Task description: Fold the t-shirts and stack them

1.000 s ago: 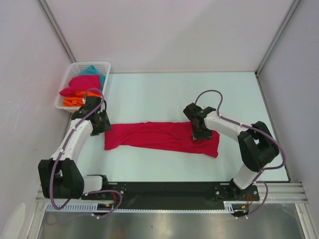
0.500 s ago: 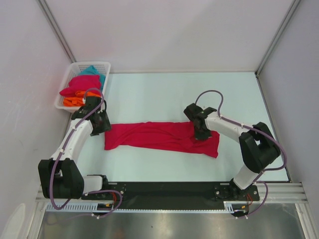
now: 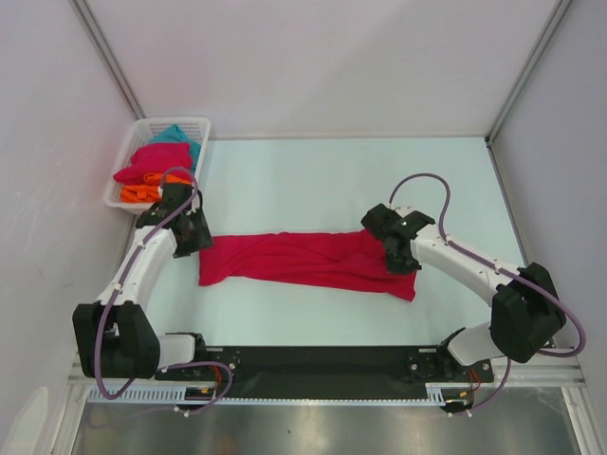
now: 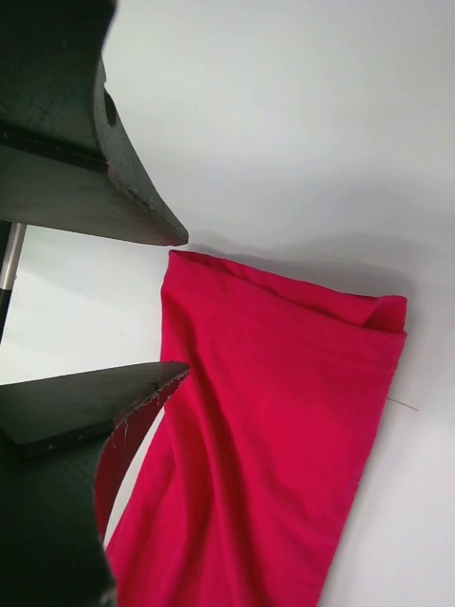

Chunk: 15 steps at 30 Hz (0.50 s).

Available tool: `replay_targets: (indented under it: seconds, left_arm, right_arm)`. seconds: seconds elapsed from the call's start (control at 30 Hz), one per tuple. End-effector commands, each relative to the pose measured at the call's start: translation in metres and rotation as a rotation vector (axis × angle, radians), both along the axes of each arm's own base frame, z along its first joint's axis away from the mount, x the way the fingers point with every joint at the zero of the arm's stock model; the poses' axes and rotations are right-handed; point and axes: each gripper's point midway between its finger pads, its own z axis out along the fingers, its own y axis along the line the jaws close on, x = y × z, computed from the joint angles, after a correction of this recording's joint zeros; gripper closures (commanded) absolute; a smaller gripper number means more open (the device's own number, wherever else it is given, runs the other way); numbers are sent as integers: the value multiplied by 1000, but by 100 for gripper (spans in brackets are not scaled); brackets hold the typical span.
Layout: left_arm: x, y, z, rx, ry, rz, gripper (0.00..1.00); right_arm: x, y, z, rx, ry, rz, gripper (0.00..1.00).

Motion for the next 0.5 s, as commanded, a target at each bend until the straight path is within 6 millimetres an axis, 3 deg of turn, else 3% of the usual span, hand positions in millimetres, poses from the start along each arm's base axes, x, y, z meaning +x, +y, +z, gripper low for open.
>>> replay_targets:
  seconds: [0.0, 0.27, 0.4, 0.47]
  left_arm:
    - [4, -2, -1, -15, -22, -21, 43]
    - [2, -4, -8, -22, -14, -32, 43]
    - [1, -5, -9, -26, -14, -34, 43]
    - [1, -5, -9, -26, -14, -34, 43]
  right_arm:
    - [-22, -18, -4, -80, 44, -34, 100]
    - [-29, -15, -14, -100, 92, -27, 92]
    - [-30, -6, -18, -104, 115, -10, 62]
    - [-30, -3, -17, -105, 113, -5, 54]
